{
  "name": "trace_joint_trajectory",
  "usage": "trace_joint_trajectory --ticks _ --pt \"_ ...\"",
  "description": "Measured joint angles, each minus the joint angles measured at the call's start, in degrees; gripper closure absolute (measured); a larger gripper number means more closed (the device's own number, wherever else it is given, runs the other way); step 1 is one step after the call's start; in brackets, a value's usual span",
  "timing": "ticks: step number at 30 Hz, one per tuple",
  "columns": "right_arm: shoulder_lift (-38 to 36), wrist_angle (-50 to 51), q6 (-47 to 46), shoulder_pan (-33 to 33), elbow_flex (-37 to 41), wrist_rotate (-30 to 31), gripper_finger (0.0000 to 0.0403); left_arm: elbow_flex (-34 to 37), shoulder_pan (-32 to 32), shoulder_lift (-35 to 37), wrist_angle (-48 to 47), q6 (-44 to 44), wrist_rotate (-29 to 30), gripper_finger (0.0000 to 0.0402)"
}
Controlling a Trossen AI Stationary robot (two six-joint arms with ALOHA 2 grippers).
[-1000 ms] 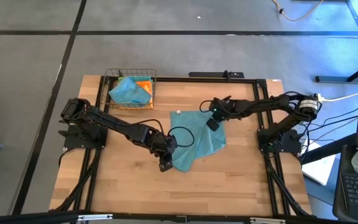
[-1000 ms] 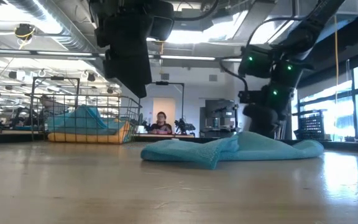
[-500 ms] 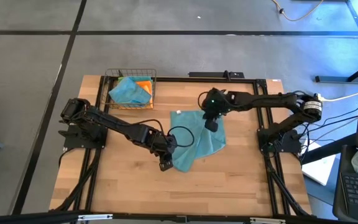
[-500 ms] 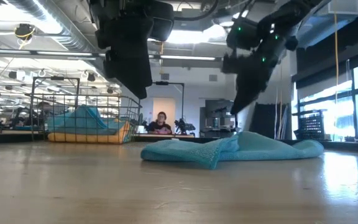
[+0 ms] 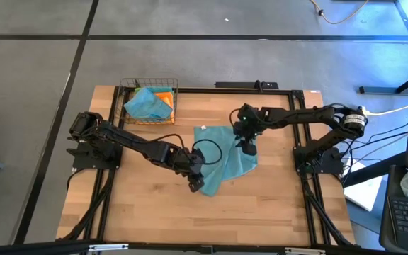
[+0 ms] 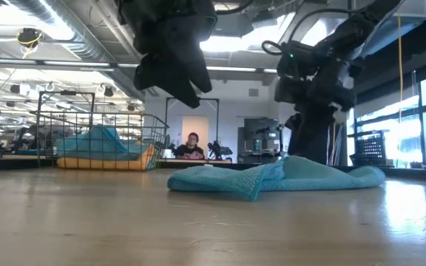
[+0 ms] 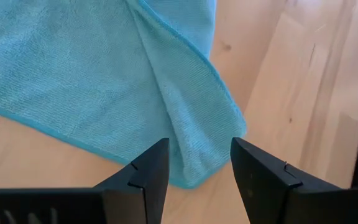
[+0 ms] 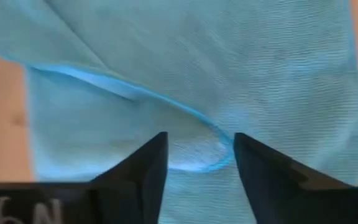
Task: Fold microfiber towels
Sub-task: Fold the light blue microfiber cloth
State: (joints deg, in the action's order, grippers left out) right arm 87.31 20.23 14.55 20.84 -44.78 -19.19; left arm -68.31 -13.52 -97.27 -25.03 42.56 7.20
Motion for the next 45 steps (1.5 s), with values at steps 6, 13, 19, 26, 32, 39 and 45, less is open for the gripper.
trace_joint_trajectory --ticks 6,13,19,26,32,39,45 --pt "0.0 -6.16 7.58 0.0 0.12 1.45 0.0187 0.0 -1.45 0.0 1.81 2.09 -0.37 0.0239" --pt "3.12 -6.3 13.57 -0.37 0.05 -3.53 0.0203 0.0 -3.56 0.0 1.75 2.11 -0.46 0.0239" --pt "5.64 -4.48 14.45 -0.35 0.08 -3.24 0.0206 0.0 -4.31 0.0 1.55 2.05 -0.52 0.0239" --pt "6.09 1.66 14.25 -0.33 -1.72 -0.97 0.0216 0.0 -4.28 -0.02 1.53 1.96 -2.21 0.0239" --pt "5.97 9.7 14.47 -0.33 -5.74 -0.86 0.0292 0.0 -3.99 0.0 1.52 0.32 -2.18 0.0239" --pt "5.97 16.65 14.47 -0.45 -10.72 -0.87 0.0392 0.0 -2.38 -0.01 2.26 -0.79 0.82 0.0239" --pt "5.95 23.18 9.47 -0.92 -17.2 -0.95 0.0397 0.0 0.78 0.0 8.64 -4.23 8.99 0.0239"
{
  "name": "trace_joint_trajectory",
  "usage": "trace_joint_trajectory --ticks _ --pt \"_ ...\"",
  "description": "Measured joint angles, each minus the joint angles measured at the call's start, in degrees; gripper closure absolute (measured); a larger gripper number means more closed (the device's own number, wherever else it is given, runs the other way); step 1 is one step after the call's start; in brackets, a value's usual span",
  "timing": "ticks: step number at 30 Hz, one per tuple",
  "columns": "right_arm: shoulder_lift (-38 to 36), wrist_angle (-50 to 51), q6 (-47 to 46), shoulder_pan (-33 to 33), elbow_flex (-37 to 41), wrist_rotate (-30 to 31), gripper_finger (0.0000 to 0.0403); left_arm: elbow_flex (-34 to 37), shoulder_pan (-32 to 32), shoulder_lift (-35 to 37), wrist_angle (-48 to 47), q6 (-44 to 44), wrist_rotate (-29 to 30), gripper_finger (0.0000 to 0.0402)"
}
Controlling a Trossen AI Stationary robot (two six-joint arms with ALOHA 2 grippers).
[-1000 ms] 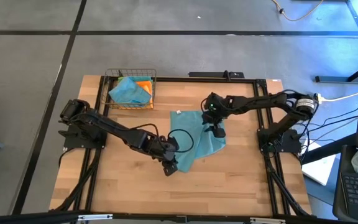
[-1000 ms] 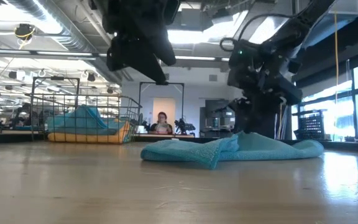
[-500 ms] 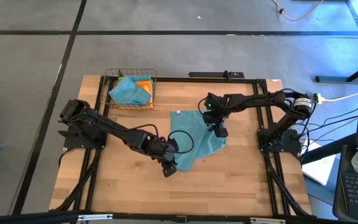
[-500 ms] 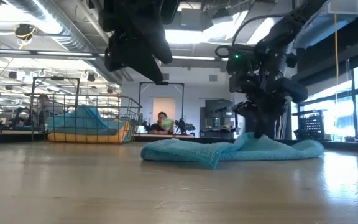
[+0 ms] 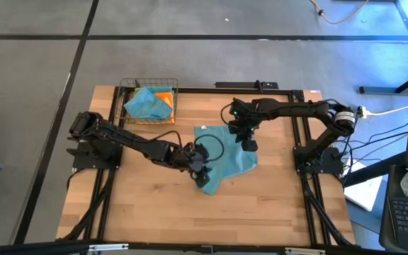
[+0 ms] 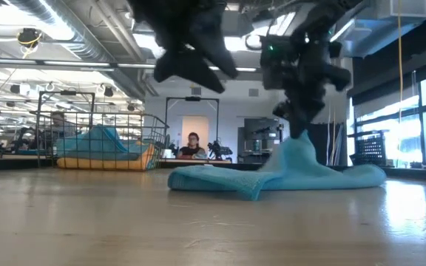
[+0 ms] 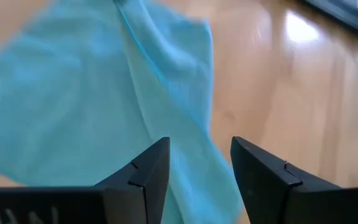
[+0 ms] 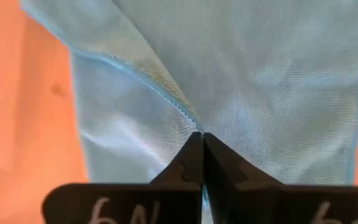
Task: Fold microfiber towels
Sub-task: Fold the light blue microfiber cloth
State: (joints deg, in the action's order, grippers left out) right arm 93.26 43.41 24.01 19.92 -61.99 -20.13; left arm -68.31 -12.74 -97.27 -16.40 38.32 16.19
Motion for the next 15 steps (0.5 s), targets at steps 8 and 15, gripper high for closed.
trace_joint_trajectory --ticks 8,15 --pt "-0.03 7.97 -10.47 -4.08 -12.17 -2.01 0.0398 0.0 4.53 -0.01 6.46 -1.47 3.63 0.0231" --pt "-0.04 10.3 -17.84 -7.92 -19.18 0.4 0.0399 0.0 7.46 -0.02 8.87 -3.01 3.08 0.0231"
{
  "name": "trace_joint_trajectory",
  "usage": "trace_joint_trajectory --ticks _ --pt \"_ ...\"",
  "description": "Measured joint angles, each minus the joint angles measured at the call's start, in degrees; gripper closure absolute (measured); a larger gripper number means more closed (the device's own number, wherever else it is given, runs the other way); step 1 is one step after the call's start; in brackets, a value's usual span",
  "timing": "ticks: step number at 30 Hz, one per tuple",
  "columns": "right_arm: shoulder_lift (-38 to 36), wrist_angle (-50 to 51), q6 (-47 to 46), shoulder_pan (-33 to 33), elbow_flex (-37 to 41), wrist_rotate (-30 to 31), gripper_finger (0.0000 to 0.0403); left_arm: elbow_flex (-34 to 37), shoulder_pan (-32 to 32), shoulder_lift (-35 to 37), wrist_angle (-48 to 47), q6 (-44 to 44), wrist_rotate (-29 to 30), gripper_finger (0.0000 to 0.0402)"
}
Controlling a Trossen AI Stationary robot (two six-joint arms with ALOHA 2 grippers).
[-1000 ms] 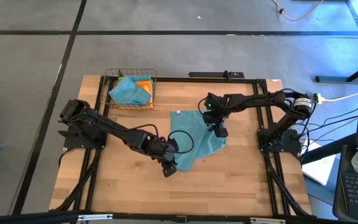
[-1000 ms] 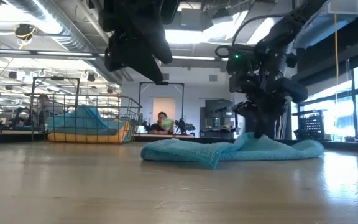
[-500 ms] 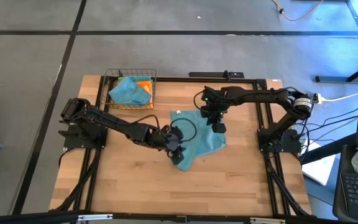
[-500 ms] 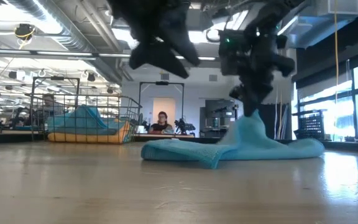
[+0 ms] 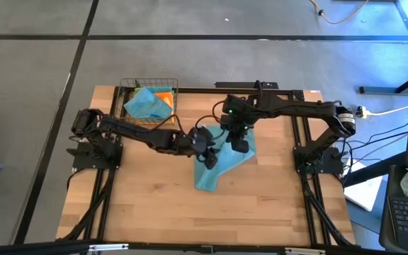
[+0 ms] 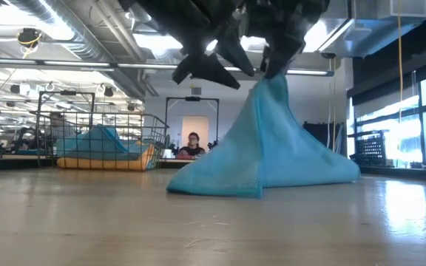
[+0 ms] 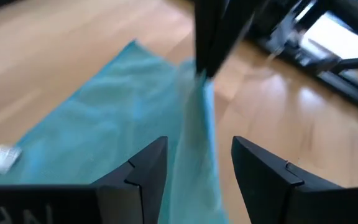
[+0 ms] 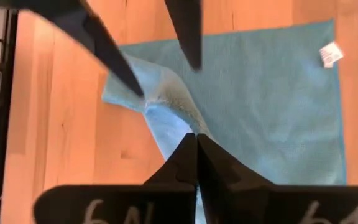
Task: Fold microfiber towels
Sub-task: Fold the light blue microfiber cloth
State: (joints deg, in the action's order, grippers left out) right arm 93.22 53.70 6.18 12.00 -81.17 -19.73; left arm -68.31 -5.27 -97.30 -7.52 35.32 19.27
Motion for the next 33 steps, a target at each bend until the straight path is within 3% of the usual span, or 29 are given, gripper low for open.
trace_joint_trajectory --ticks 9,21,33 --pt "-0.01 -0.29 -4.58 -1.06 -0.65 2.15 0.0398 -0.04 1.56 0.55 5.65 -5.26 -0.74 0.023" --pt "-0.01 -4.8 -11.68 -1.08 -0.63 2.21 0.0397 -0.04 3.28 0.55 5.55 -12.97 1.0 0.023" --pt "-0.53 -4.16 -10.66 -1.12 -0.57 2.04 0.0397 -0.09 4.19 0.55 0.03 -12.95 0.78 0.0235"
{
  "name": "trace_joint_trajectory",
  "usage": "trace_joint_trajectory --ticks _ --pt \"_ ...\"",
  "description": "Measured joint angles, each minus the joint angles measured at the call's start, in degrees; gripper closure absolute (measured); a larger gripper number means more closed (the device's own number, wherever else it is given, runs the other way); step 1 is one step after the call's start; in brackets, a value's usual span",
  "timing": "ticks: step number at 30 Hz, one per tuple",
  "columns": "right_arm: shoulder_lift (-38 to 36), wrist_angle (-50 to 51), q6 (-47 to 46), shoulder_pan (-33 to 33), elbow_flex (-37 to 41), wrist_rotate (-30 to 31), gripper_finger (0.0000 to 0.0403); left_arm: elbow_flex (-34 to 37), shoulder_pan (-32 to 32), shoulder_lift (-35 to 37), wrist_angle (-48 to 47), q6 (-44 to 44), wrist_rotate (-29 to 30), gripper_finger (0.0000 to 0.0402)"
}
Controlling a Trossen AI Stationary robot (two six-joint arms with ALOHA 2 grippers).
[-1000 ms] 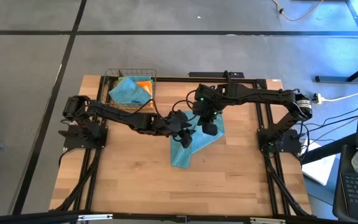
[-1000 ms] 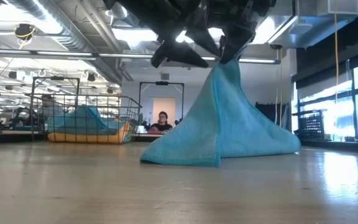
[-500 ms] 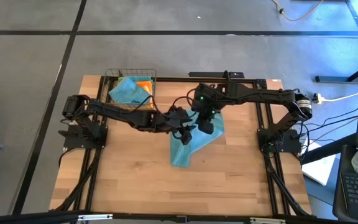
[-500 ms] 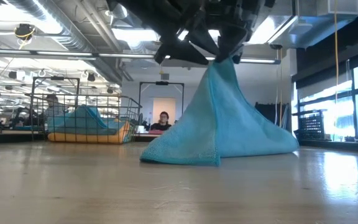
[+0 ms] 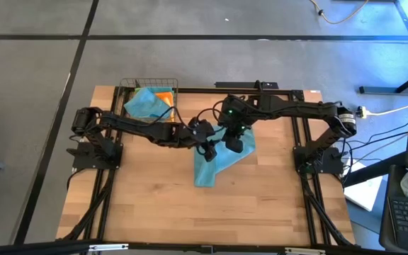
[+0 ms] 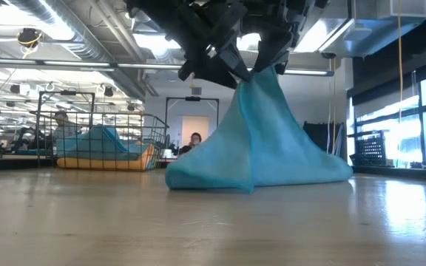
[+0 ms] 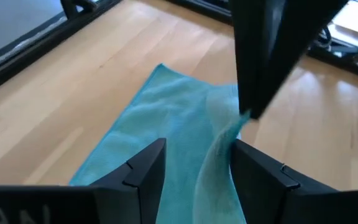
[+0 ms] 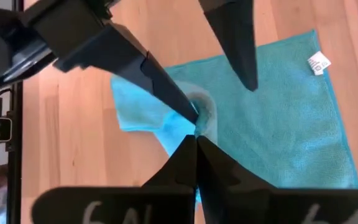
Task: Fold microfiber towels
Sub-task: Fold the light blue microfiber cloth
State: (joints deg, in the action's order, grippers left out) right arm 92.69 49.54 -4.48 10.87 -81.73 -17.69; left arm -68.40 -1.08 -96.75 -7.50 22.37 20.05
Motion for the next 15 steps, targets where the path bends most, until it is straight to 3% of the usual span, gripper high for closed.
trace_joint_trajectory --ticks 15 --pt "-1.93 4.34 -1.12 0.13 0.0 -0.44 0.0397 0.0 -1.18 0.0 -0.08 1.49 -0.97 0.0235"
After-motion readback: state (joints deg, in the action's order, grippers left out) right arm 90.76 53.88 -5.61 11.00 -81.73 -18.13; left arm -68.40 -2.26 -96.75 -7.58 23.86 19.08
